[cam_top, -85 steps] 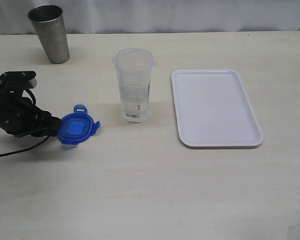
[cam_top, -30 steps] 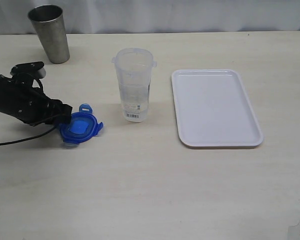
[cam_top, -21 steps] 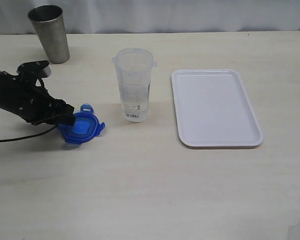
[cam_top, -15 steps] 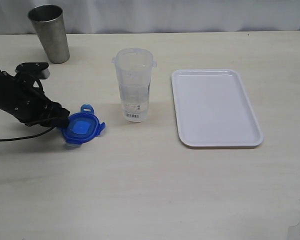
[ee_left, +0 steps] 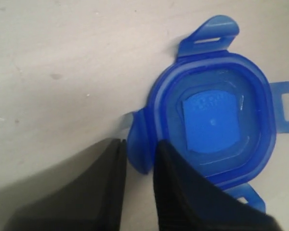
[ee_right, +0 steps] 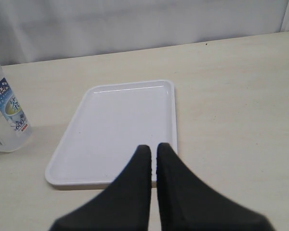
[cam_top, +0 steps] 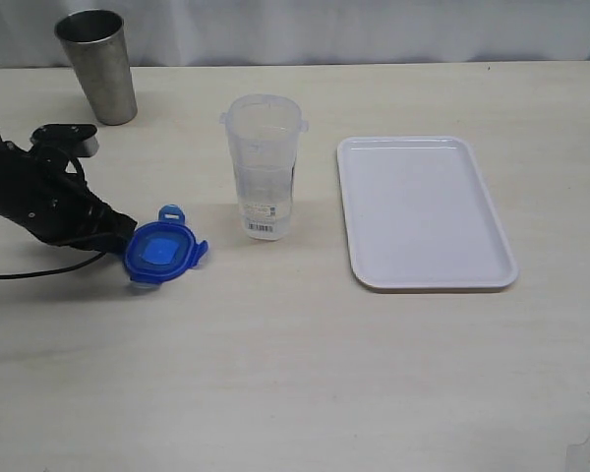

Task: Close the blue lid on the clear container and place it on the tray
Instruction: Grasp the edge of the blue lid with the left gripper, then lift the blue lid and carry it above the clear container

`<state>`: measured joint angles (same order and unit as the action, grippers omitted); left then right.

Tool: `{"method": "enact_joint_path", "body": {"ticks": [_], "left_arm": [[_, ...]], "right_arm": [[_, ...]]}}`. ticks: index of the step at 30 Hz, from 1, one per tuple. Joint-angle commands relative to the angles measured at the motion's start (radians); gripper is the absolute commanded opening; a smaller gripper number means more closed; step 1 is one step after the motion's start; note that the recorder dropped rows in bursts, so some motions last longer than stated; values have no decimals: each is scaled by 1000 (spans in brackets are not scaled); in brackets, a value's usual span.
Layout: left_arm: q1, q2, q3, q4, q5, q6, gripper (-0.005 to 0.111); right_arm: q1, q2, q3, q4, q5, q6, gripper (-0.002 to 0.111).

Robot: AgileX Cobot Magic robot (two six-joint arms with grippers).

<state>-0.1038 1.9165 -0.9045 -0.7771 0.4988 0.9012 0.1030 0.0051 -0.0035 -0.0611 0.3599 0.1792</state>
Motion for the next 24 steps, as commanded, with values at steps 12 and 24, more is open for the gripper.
{"method": "enact_joint_path", "body": {"ticks": [12, 24], "left_arm": [[-1, -122, -6, 10, 6, 13, 0], [-1, -419, -8, 95, -113, 16, 0]], "right_arm": [[-7, -5, 4, 1, -3, -2, 4], [-7, -5, 4, 1, -3, -2, 4]]}}
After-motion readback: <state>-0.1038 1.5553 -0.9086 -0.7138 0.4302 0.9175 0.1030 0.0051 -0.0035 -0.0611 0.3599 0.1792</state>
